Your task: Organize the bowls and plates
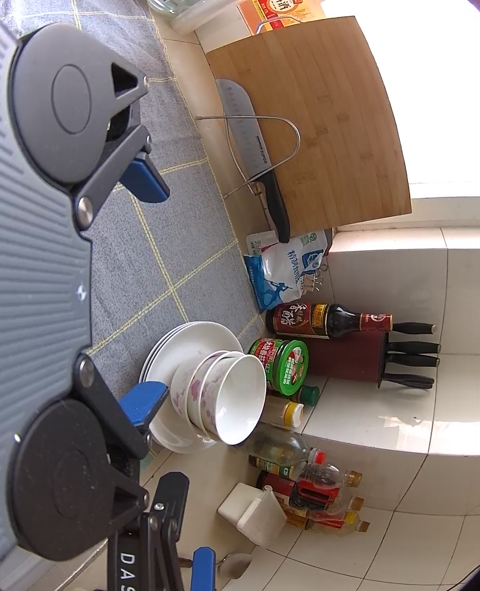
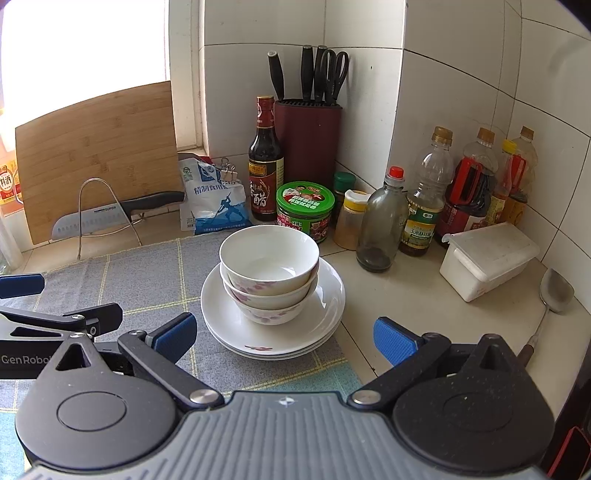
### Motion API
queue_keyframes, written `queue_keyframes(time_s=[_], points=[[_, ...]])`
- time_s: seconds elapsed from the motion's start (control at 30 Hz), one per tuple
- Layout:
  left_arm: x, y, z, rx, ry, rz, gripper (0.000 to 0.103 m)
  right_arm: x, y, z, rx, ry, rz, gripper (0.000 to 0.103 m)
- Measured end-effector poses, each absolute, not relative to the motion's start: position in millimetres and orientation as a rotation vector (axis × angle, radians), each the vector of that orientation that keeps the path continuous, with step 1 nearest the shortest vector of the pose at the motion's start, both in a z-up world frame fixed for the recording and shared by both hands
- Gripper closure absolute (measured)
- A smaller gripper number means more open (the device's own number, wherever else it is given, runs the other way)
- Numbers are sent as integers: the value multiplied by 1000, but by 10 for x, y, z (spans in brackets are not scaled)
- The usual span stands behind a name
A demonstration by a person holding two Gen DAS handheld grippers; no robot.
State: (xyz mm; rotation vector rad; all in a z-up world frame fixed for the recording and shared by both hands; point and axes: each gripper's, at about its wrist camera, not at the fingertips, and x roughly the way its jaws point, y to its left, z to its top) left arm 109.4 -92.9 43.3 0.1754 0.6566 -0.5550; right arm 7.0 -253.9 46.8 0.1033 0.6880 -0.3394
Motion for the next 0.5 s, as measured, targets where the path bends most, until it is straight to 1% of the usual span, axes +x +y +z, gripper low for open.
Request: queue_keyframes(time_s=[0.5], points=[[1103,-925,430,175,654,-557,1,87,-2536,477,99,685,-340,0]])
